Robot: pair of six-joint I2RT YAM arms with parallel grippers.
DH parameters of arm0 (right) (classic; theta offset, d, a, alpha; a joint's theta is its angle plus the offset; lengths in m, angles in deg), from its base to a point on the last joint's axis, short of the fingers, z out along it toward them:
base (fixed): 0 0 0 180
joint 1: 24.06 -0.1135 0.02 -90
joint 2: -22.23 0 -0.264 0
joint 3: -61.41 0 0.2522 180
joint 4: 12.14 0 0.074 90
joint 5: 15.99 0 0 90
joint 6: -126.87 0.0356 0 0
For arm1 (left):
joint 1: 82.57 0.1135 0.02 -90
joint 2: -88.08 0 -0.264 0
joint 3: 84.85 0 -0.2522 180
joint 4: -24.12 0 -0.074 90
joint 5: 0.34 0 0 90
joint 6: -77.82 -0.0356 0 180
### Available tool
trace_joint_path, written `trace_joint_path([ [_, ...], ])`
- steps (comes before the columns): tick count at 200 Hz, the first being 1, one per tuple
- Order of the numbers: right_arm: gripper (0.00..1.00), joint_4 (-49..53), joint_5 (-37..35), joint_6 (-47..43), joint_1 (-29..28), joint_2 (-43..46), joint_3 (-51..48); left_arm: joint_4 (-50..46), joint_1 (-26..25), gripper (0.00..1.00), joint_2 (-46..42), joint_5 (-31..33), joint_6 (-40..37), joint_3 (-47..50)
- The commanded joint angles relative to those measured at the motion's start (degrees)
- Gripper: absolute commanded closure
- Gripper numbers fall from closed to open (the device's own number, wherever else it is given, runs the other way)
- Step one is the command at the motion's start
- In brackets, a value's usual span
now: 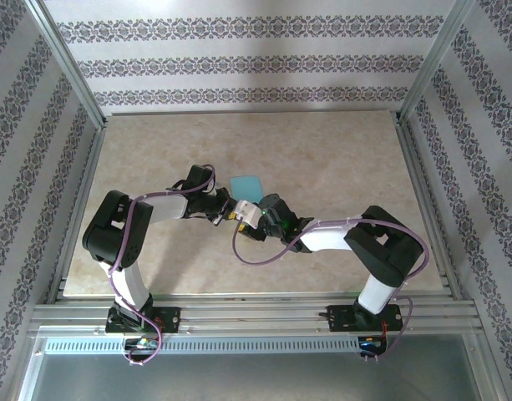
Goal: Fold a paper plane with a square sheet of paper (pick it up from the middle)
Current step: Third fold the triangle at the center of the table.
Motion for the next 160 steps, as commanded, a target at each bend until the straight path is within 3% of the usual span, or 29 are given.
trace_joint_path([
  [1, 0.62, -2.7, -1.1, -1.2, -0.1, -0.4, -0.2, -1.1, -0.7, 1.00, -1.1, 0.5, 1.1, 0.0],
  [26, 0.78, -1.2, 1.0, -1.3, 0.1, 0.0, -0.5, -0.8, -0.7, 1.00, -1.2, 0.6, 1.4, 0.2],
  [77, 0.88, -0.1, 2.4, -1.4, 0.0, 0.7, -1.1, -1.2, -0.7, 1.00, -1.4, 0.8, 1.3, 0.0],
  [107, 0.98, 1.6, 5.2, 0.4, 0.8, 1.3, -0.5, -8.0, 0.8, 0.65, -4.7, 3.4, -3.6, -1.0],
  [134, 0.98, 3.1, 9.7, 4.3, 1.8, 2.3, -0.4, -16.6, 4.7, 0.52, -10.1, 6.9, -11.7, -1.9],
  [160, 0.98, 3.7, 15.1, 9.2, 2.8, 2.9, -0.5, -19.9, 5.5, 0.48, -12.1, 8.1, -19.2, -5.3],
])
